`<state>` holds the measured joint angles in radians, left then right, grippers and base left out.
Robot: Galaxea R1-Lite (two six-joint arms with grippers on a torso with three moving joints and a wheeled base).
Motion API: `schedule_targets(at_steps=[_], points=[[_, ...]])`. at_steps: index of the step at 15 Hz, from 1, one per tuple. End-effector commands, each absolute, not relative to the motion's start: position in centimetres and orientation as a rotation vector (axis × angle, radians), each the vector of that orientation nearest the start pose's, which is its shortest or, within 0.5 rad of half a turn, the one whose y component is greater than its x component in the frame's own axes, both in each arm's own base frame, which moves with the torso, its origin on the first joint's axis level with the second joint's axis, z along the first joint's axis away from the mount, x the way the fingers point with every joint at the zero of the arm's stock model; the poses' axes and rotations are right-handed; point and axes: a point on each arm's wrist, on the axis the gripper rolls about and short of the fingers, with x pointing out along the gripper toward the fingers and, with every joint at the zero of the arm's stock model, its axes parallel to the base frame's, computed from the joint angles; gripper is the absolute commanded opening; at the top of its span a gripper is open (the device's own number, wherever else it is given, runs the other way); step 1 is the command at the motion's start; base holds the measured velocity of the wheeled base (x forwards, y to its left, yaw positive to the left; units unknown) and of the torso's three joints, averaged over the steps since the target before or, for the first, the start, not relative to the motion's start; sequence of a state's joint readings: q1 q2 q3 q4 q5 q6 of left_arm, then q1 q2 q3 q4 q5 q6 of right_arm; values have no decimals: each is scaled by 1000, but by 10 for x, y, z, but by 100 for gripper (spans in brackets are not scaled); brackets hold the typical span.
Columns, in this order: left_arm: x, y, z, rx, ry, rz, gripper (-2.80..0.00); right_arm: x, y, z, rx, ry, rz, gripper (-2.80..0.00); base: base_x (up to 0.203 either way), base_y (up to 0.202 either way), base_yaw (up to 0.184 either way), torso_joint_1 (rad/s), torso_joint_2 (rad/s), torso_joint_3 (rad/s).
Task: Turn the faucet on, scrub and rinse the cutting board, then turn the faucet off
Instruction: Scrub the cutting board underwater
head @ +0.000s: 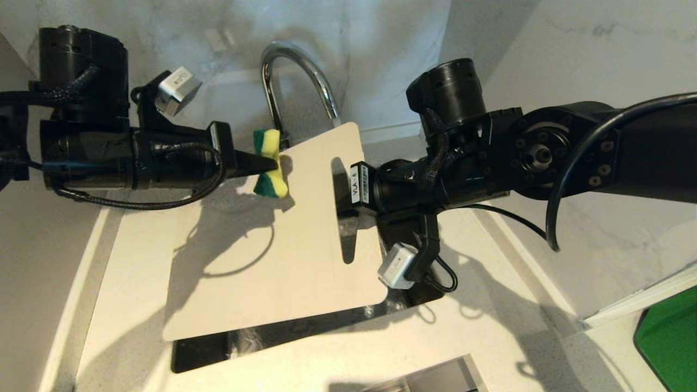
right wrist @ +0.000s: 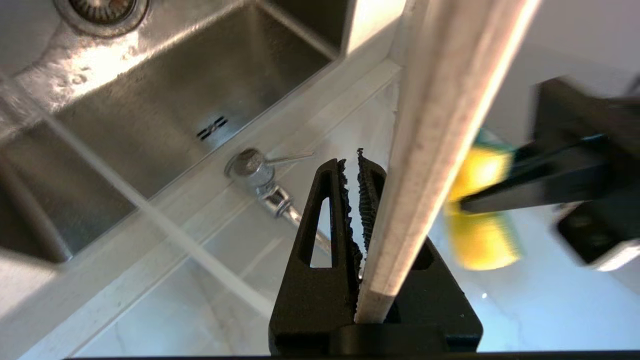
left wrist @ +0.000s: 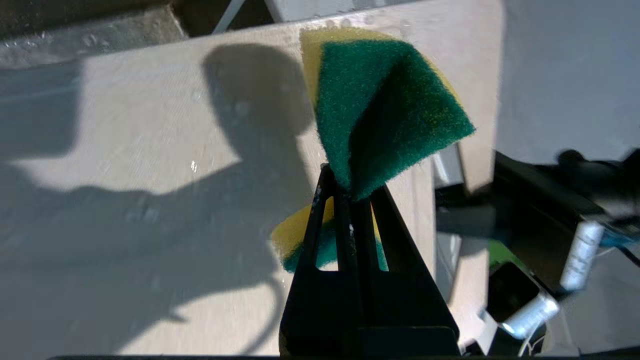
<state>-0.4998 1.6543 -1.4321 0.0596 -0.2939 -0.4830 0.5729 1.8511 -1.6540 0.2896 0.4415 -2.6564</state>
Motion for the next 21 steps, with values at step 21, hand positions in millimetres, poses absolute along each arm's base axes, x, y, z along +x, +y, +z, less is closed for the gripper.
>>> schedule_targets(at_steps=[21], points=[[337, -102, 220, -404, 615, -473, -280, 289, 200, 291, -2328, -1149, 924, -280, 0, 0, 0, 0, 0, 0]])
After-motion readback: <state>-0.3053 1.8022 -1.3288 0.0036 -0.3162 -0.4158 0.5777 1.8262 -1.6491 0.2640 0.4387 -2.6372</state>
